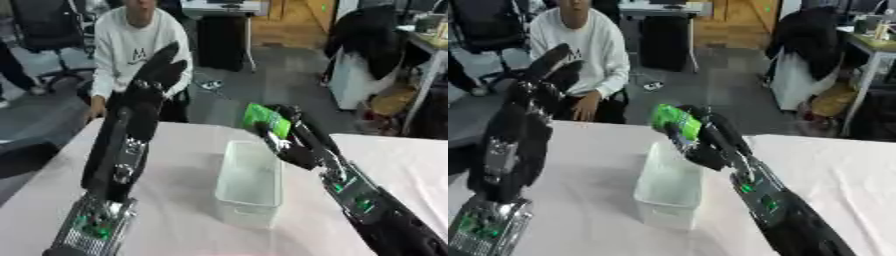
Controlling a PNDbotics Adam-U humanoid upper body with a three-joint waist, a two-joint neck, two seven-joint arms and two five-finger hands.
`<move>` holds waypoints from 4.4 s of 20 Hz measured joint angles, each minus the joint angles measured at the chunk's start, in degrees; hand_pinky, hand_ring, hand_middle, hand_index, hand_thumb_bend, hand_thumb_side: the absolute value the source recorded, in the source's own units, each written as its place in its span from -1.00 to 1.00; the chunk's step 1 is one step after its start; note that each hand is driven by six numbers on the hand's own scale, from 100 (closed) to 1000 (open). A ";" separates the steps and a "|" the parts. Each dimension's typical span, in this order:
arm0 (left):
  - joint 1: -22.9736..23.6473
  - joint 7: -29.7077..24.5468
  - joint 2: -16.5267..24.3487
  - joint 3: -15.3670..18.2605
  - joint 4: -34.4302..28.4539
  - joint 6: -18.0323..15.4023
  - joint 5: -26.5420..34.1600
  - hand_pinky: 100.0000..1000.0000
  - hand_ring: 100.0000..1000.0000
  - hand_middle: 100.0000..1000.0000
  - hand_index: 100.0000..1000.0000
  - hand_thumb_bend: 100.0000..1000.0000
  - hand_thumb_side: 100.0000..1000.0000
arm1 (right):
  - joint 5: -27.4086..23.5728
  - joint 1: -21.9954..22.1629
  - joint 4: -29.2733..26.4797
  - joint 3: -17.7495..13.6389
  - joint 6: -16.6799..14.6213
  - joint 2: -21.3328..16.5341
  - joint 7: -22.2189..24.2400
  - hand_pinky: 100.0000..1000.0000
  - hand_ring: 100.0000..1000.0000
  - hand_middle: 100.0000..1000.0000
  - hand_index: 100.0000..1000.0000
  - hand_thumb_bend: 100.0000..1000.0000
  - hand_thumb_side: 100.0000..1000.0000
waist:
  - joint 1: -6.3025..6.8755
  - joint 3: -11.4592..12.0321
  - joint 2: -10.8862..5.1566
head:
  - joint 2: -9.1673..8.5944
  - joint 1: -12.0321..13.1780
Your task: Pick up objects on the table and place them in the box.
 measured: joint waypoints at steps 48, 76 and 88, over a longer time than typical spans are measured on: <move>-1.13 -0.53 -0.53 -0.38 0.00 -0.99 0.35 0.94 0.87 1.00 0.97 -0.40 0.94 | 8.27 2.47 8.24 0.51 -6.99 3.96 -1.28 -1.00 -1.00 -1.00 -0.48 -1.00 0.67 | -0.15 0.80 0.41 | -0.81 -2.53; -3.11 -1.57 -2.08 -1.30 0.00 -1.60 1.53 0.94 0.87 1.00 0.97 -0.38 0.92 | 32.83 -1.49 25.40 -6.88 -13.07 5.14 -9.59 0.26 0.60 0.68 0.87 -0.08 1.00 | -0.38 2.95 1.69 | -3.52 -2.99; -2.73 -1.46 -2.00 -1.12 0.00 -1.51 1.49 0.94 0.87 1.00 0.96 -0.38 0.92 | 25.77 2.25 16.18 -6.17 -18.14 0.12 -11.68 0.28 0.62 0.67 0.90 -0.03 1.00 | -0.94 1.68 0.71 | -2.93 -0.94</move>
